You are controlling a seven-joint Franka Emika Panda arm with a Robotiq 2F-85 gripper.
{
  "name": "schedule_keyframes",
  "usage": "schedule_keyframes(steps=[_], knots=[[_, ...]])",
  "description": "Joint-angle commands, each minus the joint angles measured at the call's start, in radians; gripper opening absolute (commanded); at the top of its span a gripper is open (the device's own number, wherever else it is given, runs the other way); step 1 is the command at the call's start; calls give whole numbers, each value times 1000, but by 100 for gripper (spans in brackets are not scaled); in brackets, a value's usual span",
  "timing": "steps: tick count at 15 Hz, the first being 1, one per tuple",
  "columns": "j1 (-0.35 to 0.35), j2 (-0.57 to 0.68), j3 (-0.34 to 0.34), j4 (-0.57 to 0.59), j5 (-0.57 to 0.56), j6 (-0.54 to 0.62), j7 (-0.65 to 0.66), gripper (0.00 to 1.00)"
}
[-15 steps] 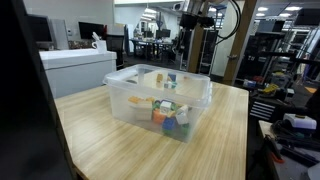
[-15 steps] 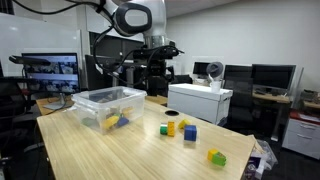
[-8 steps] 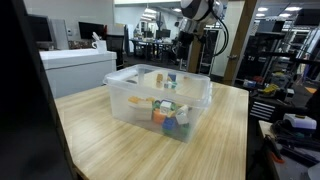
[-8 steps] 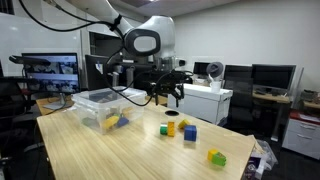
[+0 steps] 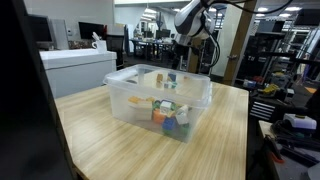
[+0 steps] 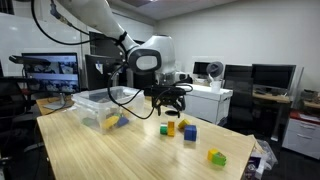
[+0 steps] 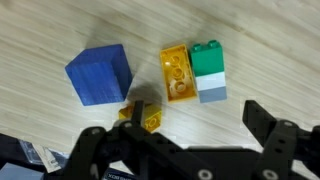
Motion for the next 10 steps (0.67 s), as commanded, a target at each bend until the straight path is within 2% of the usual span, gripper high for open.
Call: schedule_keyframes(steps=[1,10], knots=[[-35,28,46,10,1,47,12,100],[-67,98,83,44,-13,103,16,100]])
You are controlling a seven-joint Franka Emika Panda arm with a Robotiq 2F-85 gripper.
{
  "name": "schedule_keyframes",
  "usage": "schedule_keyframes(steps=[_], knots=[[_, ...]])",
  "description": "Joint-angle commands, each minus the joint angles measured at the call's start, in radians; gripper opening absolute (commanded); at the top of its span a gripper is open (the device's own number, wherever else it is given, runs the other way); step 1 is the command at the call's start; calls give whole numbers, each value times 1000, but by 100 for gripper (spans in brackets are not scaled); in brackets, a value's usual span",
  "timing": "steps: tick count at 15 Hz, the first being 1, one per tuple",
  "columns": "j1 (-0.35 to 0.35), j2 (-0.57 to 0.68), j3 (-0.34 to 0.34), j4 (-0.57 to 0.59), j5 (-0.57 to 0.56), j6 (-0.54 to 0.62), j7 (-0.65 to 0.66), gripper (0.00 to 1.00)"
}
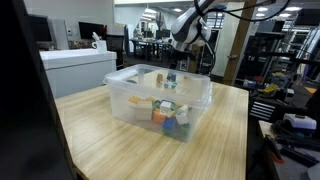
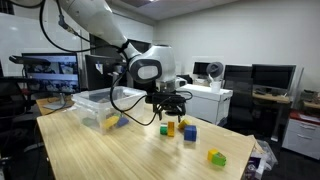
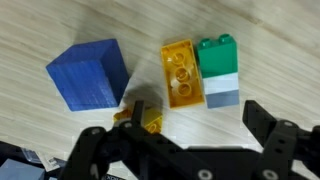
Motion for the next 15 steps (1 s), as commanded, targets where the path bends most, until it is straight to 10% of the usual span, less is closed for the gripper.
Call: schedule_keyframes(steps=[1,15], knots=[[-32,40,24,29,-16,32,15,100],[-36,74,52,110,-30,-53,47,100]])
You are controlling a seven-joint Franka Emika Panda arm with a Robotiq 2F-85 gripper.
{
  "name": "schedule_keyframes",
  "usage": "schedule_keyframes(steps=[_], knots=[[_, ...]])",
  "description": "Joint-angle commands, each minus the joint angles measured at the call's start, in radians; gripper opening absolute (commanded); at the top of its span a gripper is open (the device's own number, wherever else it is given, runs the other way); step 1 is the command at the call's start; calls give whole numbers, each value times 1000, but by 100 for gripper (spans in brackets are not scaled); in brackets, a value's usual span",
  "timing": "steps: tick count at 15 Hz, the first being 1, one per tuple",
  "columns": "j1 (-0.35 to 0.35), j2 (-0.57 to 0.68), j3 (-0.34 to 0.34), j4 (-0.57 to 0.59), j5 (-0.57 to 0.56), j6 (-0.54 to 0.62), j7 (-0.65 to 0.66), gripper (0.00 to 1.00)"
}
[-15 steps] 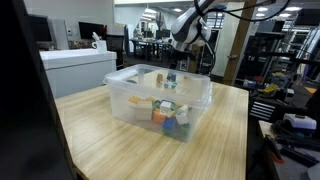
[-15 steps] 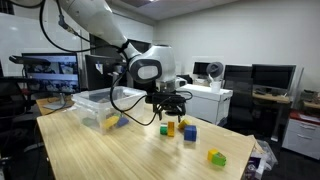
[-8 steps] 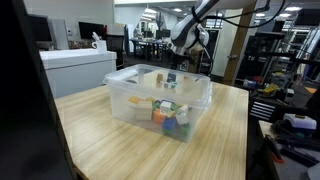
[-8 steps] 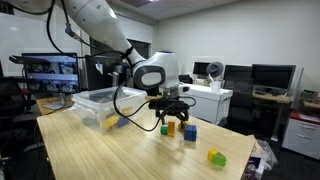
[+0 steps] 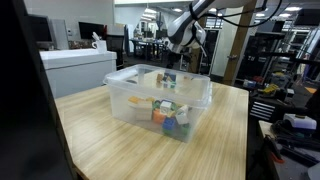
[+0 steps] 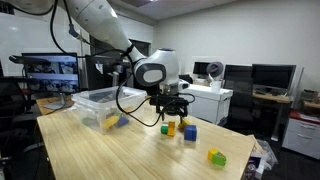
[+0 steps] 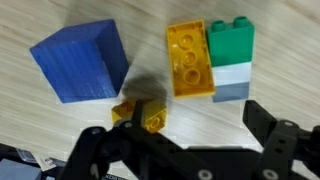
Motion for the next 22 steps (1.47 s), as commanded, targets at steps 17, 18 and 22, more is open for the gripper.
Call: schedule_keyframes(steps=[17,18,22], knots=[[16,34,-30,-6,-165,-83,56,46],[24,27,-33,-10,-170,-83,71,46],[64,-26,-48,-31,-212,-106,160,46]])
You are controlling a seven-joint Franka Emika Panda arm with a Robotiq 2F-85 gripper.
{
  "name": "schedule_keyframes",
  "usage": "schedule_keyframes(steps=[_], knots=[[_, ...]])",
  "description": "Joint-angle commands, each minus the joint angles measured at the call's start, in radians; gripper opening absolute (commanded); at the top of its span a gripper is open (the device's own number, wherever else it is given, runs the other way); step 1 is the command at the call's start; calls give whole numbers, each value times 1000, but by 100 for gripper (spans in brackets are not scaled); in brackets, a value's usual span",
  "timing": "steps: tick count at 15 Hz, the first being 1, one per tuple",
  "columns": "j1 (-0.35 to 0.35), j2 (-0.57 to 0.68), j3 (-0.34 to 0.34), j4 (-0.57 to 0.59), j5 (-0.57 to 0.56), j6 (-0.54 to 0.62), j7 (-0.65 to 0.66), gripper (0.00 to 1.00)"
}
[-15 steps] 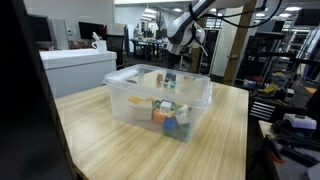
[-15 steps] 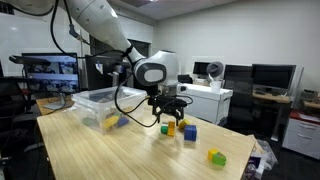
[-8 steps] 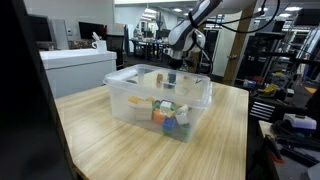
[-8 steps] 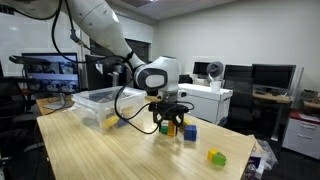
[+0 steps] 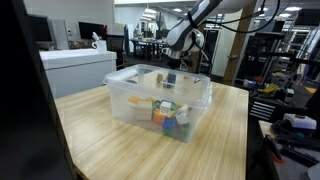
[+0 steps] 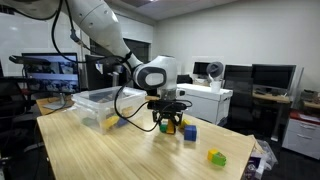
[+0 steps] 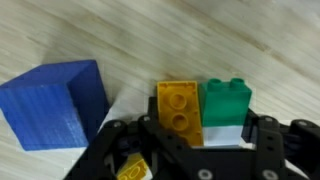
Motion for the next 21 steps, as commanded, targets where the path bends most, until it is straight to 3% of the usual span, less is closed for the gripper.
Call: schedule_keyframes(steps=[1,6,9,13,18,19,21], knots=[[48,-87,-24,-51,-62,-10,105,46],[129,-275,-9,-74,-123,-45,240,46],[170,-416,38,-123,-93,-76,209,46],[239,-611,85,-274,-69,-145,156,46],[335,-758,71,-440,-90,-281,130,46],[342,-770,62,-465,-115,-285,133,93],[350,-777,50,-477,-118,-291,136,98]])
